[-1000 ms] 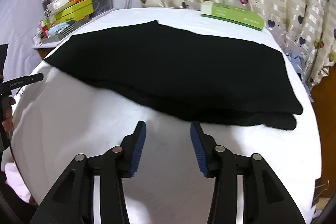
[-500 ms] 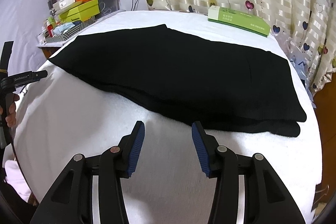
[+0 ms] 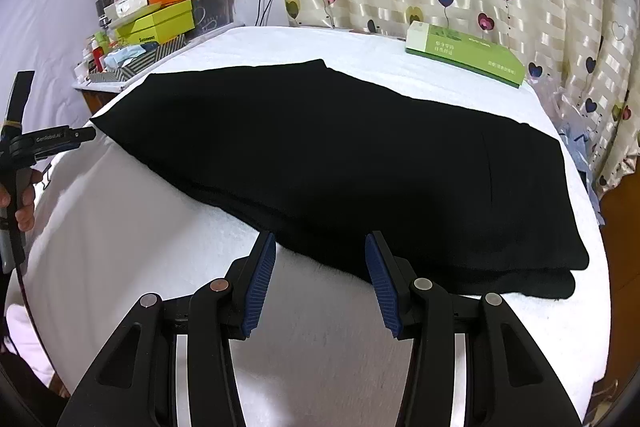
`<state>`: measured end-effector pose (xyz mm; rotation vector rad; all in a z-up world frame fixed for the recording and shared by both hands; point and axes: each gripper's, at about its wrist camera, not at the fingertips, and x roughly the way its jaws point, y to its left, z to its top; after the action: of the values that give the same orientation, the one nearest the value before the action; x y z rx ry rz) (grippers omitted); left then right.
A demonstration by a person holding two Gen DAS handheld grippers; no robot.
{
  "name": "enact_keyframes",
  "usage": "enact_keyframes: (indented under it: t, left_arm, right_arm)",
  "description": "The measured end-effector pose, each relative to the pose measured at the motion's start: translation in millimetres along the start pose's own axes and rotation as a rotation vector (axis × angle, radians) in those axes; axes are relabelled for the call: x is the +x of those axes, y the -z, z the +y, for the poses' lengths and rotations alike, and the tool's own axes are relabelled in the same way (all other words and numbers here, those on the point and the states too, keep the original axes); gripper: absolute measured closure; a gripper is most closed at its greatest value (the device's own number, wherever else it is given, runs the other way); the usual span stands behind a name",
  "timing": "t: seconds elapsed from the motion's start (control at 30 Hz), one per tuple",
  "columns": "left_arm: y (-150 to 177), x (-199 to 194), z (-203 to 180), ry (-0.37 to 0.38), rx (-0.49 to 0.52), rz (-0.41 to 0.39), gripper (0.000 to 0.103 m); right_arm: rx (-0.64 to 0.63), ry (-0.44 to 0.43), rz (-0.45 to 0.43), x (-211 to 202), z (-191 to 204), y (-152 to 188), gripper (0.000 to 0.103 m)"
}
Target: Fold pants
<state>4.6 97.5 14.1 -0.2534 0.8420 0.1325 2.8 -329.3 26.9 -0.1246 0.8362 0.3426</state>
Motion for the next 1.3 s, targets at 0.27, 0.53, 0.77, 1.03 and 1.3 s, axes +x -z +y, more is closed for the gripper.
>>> enact_keyframes:
  t: [0.27,0.53,0.77,1.03,1.3]
  left_arm:
    - [-9.3,12.5,7.5,0.032,-0.057,0.004,0.045]
    - [-19.3,21.6,14.4,0.054,-0.124,-0.022,0.044]
    - [-33.2,32.7,16.9,0.076,-0.164,-0.017,0.042]
    - [-30.4,31.2,20.9,0.136,-0.219,-0.022,0.042]
    - [-38.8,38.3,18.1,0.126,-0.241,-0.017,0.053]
  right_arm:
    - [0.011,0.016,-0.007,0.0,-4.1,-5.9,0.055]
    - [0.024,0.017,-0.004,2.6,-7.9,-6.6,0.055]
    - [0.033,0.016,-0.006,2.5,-10.6,-5.3,0.055]
    - [0.052,0.002,-0.001,5.7,-13.3,-2.9,0.055]
    - [0.057,-0.001,-0.018,2.5,-14.6,-3.2,0.055]
